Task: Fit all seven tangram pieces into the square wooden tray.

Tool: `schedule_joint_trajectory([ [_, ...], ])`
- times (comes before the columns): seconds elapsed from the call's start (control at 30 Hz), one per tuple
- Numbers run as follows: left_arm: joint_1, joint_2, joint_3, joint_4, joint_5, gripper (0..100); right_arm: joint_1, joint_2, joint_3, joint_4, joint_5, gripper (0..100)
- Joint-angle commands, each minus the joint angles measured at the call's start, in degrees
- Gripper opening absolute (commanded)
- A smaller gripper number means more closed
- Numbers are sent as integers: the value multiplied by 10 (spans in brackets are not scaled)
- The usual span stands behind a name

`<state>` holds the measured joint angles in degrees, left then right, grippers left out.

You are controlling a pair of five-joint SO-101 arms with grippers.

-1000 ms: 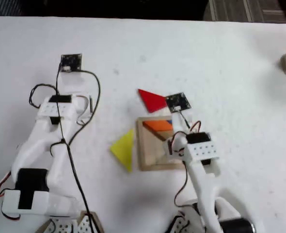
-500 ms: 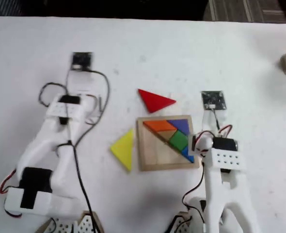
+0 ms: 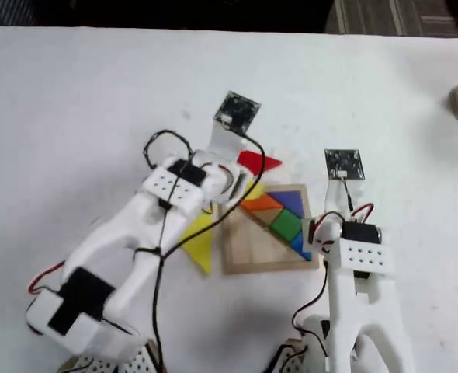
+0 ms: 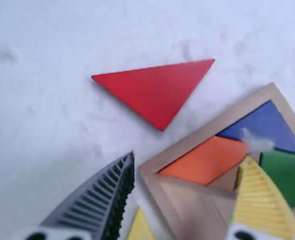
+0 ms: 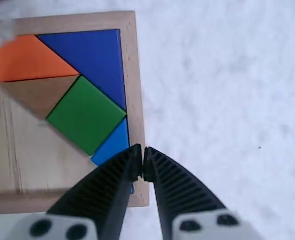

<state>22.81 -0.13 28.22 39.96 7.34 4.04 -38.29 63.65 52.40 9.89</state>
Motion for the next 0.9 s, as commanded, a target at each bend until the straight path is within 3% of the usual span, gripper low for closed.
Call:
schedule_joint_trajectory([
  [0.0, 9, 55, -69, -56, 62, 377, 6, -19, -3, -7, 6, 18],
  [0.17, 0, 189, -179, -32, 151, 377, 3, -19, -3, -9, 6, 18],
  [0.3, -33, 276, -311, 45, 215, 376, 2, -19, 8, -35, 7, 18],
  [0.5, -31, 328, -413, 135, 282, 282, 2, -19, 10, -40, 7, 18],
  [0.73, -33, 348, -455, 153, 297, 252, -14, -19, 11, -40, 7, 18],
  [0.87, 32, 352, -512, 183, 293, 252, -13, -19, 11, -40, 7, 18],
])
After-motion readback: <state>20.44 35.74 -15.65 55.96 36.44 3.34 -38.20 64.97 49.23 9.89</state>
